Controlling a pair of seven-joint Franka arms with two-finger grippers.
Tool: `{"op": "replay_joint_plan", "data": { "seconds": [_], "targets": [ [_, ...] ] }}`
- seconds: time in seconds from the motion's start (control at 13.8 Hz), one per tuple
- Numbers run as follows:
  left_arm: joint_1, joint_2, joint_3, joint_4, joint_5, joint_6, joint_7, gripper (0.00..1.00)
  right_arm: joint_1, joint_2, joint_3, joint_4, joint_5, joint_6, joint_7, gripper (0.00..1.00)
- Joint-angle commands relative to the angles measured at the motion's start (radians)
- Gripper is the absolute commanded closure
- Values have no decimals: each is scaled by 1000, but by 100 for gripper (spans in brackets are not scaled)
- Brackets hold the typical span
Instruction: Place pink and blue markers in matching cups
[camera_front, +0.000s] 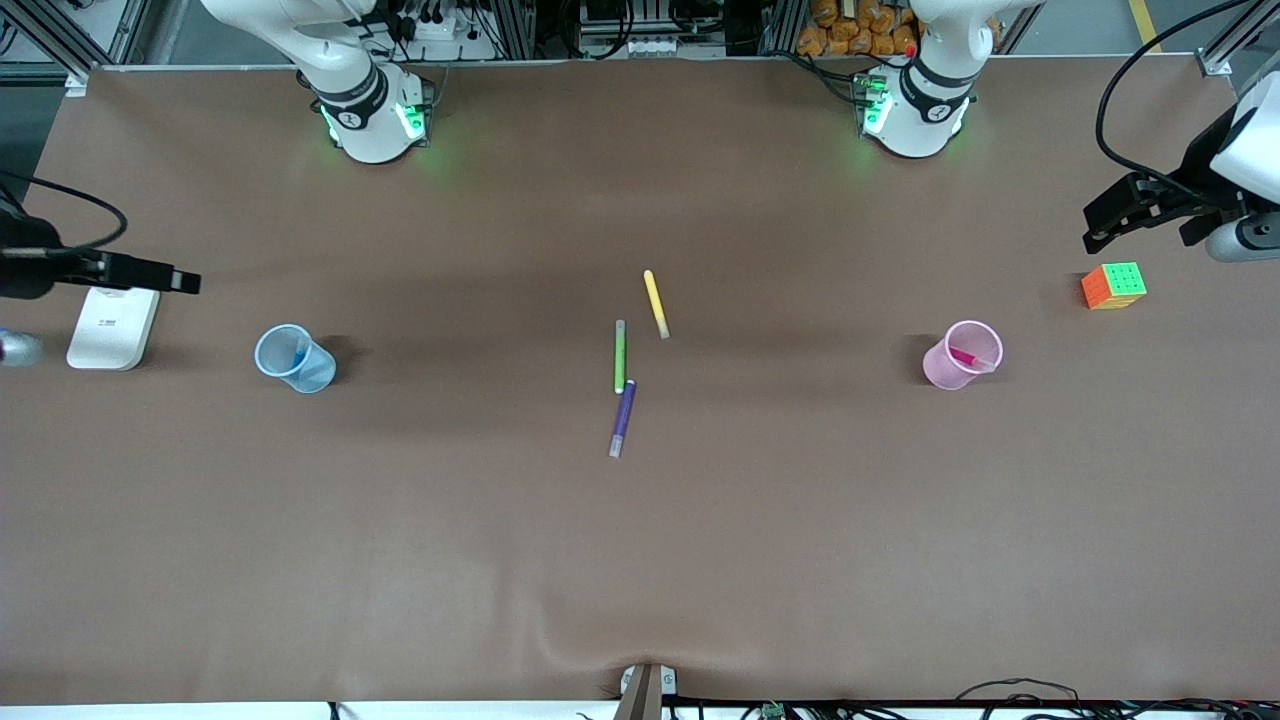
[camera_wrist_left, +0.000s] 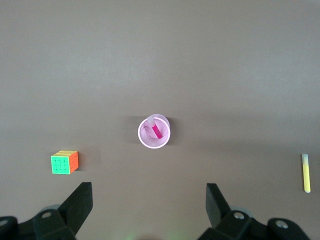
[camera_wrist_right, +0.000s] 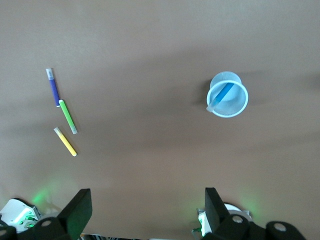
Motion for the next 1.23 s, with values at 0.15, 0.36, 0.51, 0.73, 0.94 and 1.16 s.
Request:
{"op": "replay_joint_plan", "data": {
  "seconds": [0.15,0.36,0.51,0.73,0.94,1.16],
  "targets": [
    [-197,-64,196,-17,-18,-73,26,0,-80,-79,64,18,-57,-7,-35,0],
    [-226,-88,238,-33,-35,-118,26,0,-63,-152,94,-37,-124,4,-29,0],
    [-240,-102,251,-47,-35,-110,29,0,-51,-206,111,-109,-151,40,-18,0],
    [-252,-151,270,-123,-35,-57,31,0,-51,-277,135,-215,-152,108,26,0],
    [-295,-176,318,-125,-35,-57,32,0,-57,-278,184,-213,-183,113,90,0],
    [-292,-156,315,-113,-35,-52,32,0,-68,-277,178,-203,-189,113,80,0]
  ]
}}
